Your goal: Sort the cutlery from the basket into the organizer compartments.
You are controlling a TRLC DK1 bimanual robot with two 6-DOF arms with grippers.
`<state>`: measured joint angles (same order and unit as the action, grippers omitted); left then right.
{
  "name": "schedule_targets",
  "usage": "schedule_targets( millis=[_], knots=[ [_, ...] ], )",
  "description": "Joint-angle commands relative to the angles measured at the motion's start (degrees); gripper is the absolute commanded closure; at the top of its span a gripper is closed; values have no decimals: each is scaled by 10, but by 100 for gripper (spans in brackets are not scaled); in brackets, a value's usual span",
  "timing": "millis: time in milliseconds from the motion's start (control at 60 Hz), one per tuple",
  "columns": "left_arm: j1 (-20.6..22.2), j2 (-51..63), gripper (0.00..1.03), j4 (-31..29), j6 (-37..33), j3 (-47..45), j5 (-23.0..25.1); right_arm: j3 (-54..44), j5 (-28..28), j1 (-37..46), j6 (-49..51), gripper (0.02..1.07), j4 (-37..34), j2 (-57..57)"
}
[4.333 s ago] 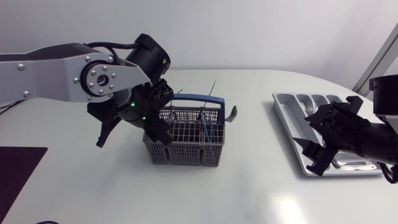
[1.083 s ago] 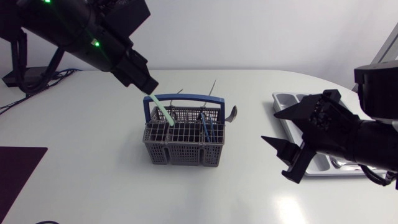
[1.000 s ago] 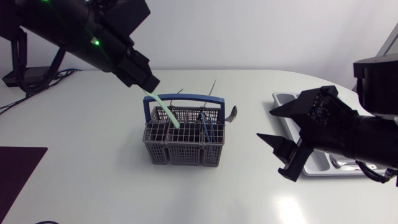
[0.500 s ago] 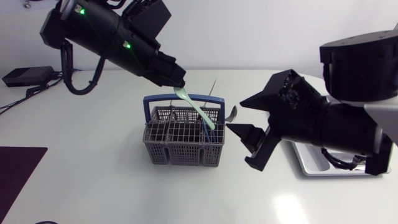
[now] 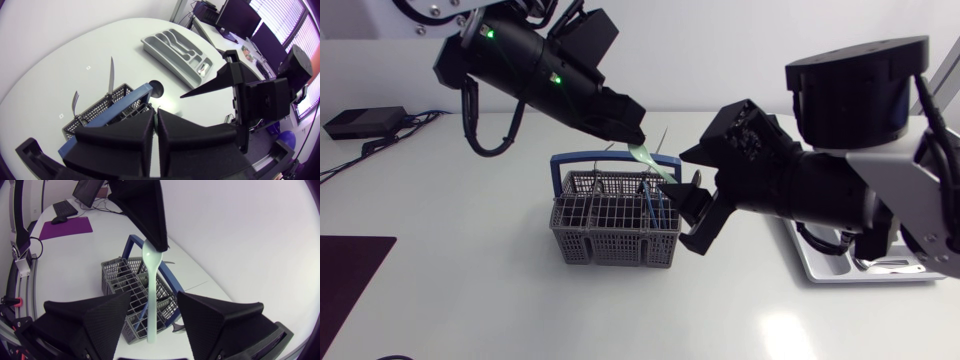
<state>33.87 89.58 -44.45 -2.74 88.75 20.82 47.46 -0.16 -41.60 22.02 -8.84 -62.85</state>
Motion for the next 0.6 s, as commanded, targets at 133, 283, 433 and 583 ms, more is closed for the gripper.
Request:
schedule_targets(
  millis=[133,283,433,583],
  knots=[
    [13,17,100,5,16,0,15,33,-8,-5,-22,52,15,-37],
    [10,16,100,5,16,-1,22,43,-16,-5,-26,67,15,-56],
    [10,13,100,5,16,-3,25,47,-21,-4,-26,80,13,-64],
    [8,9,100,5,15,-4,25,44,-32,-1,-26,80,7,-64]
  ],
)
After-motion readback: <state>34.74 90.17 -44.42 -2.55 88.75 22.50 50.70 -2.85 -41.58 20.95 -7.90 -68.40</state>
